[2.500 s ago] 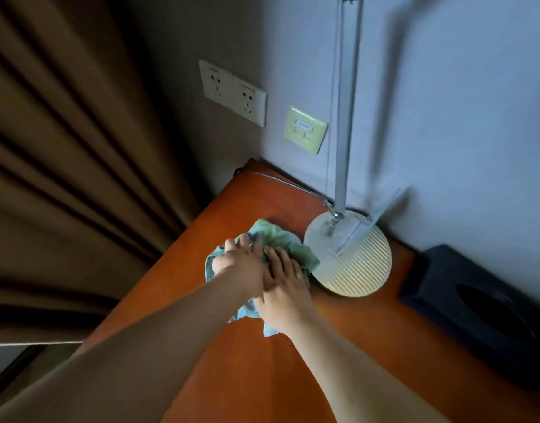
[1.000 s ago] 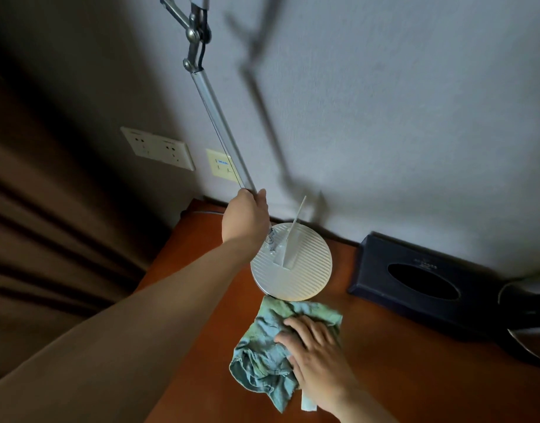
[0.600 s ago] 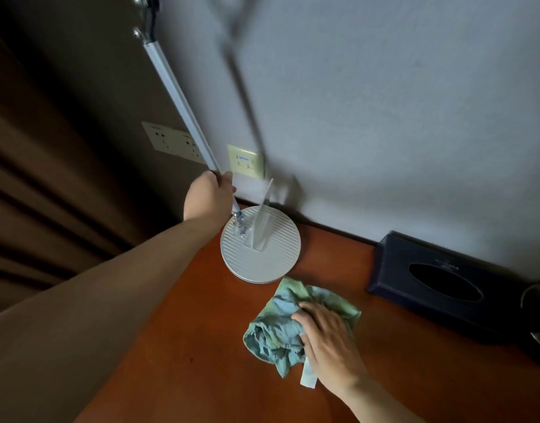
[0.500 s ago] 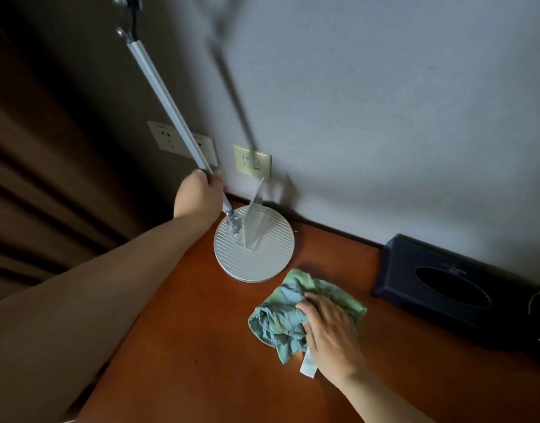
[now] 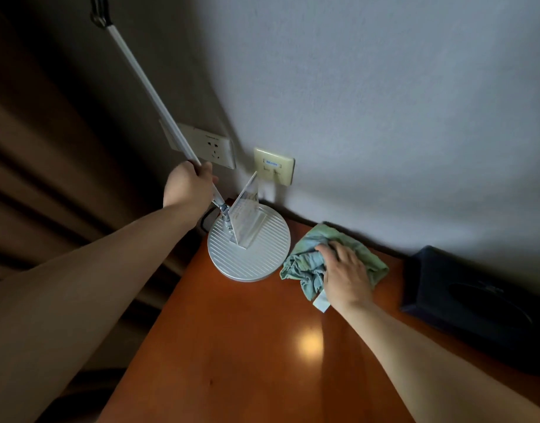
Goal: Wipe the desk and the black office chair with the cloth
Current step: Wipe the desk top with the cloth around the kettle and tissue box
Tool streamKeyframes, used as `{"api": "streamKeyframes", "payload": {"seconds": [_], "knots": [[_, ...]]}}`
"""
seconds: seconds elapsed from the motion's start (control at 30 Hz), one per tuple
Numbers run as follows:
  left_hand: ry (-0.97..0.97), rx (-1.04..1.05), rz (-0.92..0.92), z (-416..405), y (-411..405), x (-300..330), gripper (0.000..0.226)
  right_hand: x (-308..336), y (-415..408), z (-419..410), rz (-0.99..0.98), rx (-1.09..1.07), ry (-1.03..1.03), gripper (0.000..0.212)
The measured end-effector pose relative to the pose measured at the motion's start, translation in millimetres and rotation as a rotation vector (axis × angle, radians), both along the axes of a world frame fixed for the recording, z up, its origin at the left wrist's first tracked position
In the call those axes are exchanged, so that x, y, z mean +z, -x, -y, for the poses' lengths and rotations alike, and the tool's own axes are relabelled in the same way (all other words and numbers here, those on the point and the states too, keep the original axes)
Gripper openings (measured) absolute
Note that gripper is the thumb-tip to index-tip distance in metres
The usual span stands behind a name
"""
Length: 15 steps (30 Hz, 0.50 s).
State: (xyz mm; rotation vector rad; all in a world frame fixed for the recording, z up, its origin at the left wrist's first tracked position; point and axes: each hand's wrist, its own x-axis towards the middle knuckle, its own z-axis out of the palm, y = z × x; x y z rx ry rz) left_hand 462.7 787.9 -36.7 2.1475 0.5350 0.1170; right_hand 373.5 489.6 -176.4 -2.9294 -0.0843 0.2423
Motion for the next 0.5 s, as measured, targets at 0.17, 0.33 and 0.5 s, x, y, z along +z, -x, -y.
{"api": "streamKeyframes", "payload": {"seconds": [0.17, 0.33, 0.5], "knots": [[-0.004, -0.022, 0.000, -4, -5, 1, 0.029, 10, -28, -18, -0.108, -0.037, 0.026, 0.069], [-0.096, -0.010, -0.019, 2, 0, -3, 0.035, 11, -14, -11, -0.109, 0.105, 0.099, 0.071], [-0.222, 0.013, -0.048, 12, 13, -3, 0.037, 8, 41, 1, -0.024, 0.274, 0.046, 0.067]]}}
